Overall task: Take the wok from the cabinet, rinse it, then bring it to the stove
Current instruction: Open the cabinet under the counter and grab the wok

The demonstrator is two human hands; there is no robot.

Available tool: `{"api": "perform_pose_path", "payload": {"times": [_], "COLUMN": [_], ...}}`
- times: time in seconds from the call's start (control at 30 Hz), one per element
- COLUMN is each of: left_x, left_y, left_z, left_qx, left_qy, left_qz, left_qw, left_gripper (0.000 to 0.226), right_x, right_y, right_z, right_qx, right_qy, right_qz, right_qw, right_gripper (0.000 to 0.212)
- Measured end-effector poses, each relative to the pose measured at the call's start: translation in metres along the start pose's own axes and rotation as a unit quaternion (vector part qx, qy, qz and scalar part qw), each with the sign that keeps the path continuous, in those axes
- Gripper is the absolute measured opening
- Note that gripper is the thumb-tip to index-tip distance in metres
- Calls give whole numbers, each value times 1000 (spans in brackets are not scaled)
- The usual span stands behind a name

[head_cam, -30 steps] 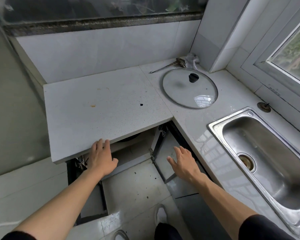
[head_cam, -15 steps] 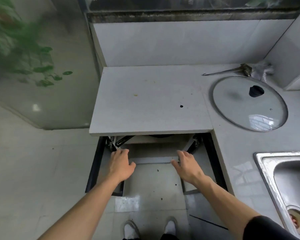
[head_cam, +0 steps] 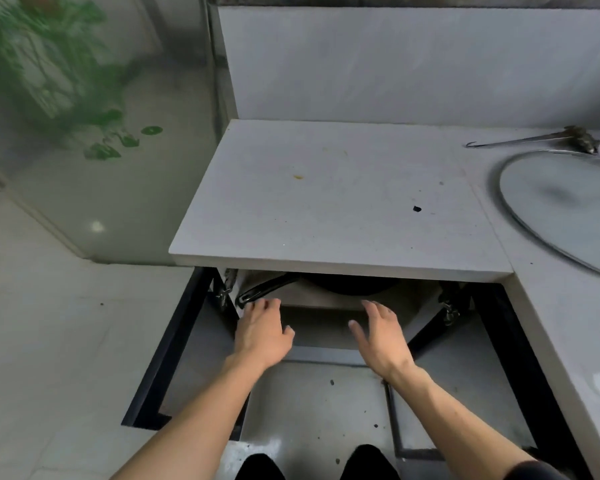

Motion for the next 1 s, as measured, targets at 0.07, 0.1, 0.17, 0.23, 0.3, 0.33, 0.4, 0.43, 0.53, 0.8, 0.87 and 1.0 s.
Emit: {"api": "perform_pose_path", "payload": {"times": [0.07, 0.1, 0.17, 0.23, 0.3, 0.33, 0.4, 0.43, 0.53, 0.8, 0.87, 1.0], "left_x": [22, 34, 56, 75, 92, 99, 112, 119, 136, 134, 131, 133], "left_y": [-16, -25, -45, -65, -84, -93, -111, -122, -153, -158, -153, -134], "left_z": [2, 4, 8, 10, 12, 13, 18, 22, 35, 37, 32, 31], "left_qx": [12, 18, 27, 35, 50, 58, 80, 91, 106, 120, 119, 125], "left_qy": [1, -3, -12, -22, -47, -61, -89, -100, -111, -167, -177, -161], "left_qz": [-19, -32, -65, -110, -156, -180, -225, -245, -273, -272, -266, -258], "left_qw": [1000, 999, 997, 993, 985, 980, 967, 960, 950, 940, 940, 945], "left_gripper": [58, 57, 55, 54, 53, 54, 54, 54, 48, 42, 42, 43], "right_x": [19, 29, 46, 61, 77, 85, 100, 106, 122, 111, 106, 103], "right_y": [-15, -22, -38, -58, -77, -86, -99, -105, -121, -130, -130, -117], "right_z": [-11, -17, -31, -46, -61, -69, -83, -89, -105, -112, -112, -118], "right_qx": [-34, -52, -86, -108, -121, -125, -126, -131, -155, -138, -135, -151], "right_qy": [-8, -7, 2, 9, 12, 12, 23, 31, 34, 64, 76, 80], "right_qz": [-38, -57, -93, -122, -150, -165, -205, -229, -291, -229, -220, -251], "right_qw": [999, 997, 992, 987, 981, 978, 970, 964, 944, 961, 963, 953], "right_gripper": [54, 52, 49, 46, 45, 44, 41, 39, 31, 33, 31, 26]}}
Point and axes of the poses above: each hand's wrist, its own y-axis away from the middle knuckle, its own x-axis out of the palm, z = x × y, the point moved 3 cm from there along -y, towards the middle knuckle, and after that the axes turned 3 degrees about -y, right-handed, at the moved point
